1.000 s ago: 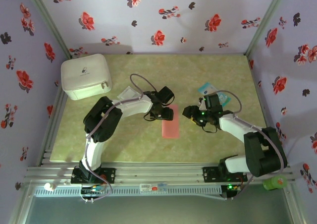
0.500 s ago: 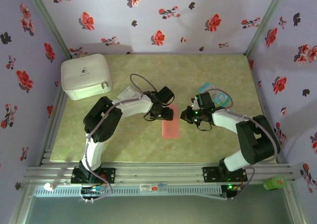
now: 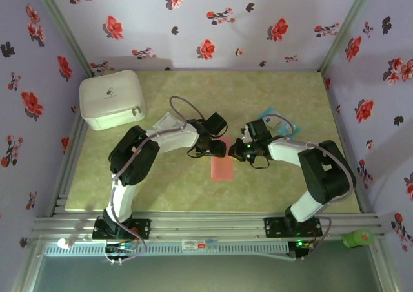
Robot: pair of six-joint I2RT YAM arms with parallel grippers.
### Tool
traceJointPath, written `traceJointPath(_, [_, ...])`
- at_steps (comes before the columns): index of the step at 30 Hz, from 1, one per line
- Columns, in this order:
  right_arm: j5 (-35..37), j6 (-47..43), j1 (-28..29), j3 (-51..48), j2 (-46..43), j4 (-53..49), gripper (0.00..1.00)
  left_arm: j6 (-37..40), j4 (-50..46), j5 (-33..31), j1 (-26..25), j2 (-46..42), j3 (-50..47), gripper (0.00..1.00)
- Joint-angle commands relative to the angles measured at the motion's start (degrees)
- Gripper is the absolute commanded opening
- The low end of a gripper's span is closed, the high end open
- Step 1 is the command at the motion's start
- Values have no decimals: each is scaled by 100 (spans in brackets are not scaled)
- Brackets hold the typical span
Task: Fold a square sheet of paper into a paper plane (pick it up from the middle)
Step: Hold the square sheet of paper at the center of the table.
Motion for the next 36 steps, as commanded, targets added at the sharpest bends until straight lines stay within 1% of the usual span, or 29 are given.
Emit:
traceJointPath(1, [-78,-61,68,166,118,81,0,60,343,-193,12,653,-299,67])
traceJointPath(17, [-312,68,97,49,468,487,0,47,328,-173,-14,689,-264,67])
traceJointPath(22, [-128,-130,95,-25,568,252,0,58,331,-171,-23,696,-238,67])
traceJointPath(29, [418,-494,97,-110,565,-323,0,58,348,-141,-32,687,-194,67])
traceJointPath(33, [445,-562,94,-78,568,-427,0,35,360,-135,-32,582,-189,67])
traceJointPath(36, [499,-576,94,-78,577,-450,0,-38,475,-140,-15,318,-282,68])
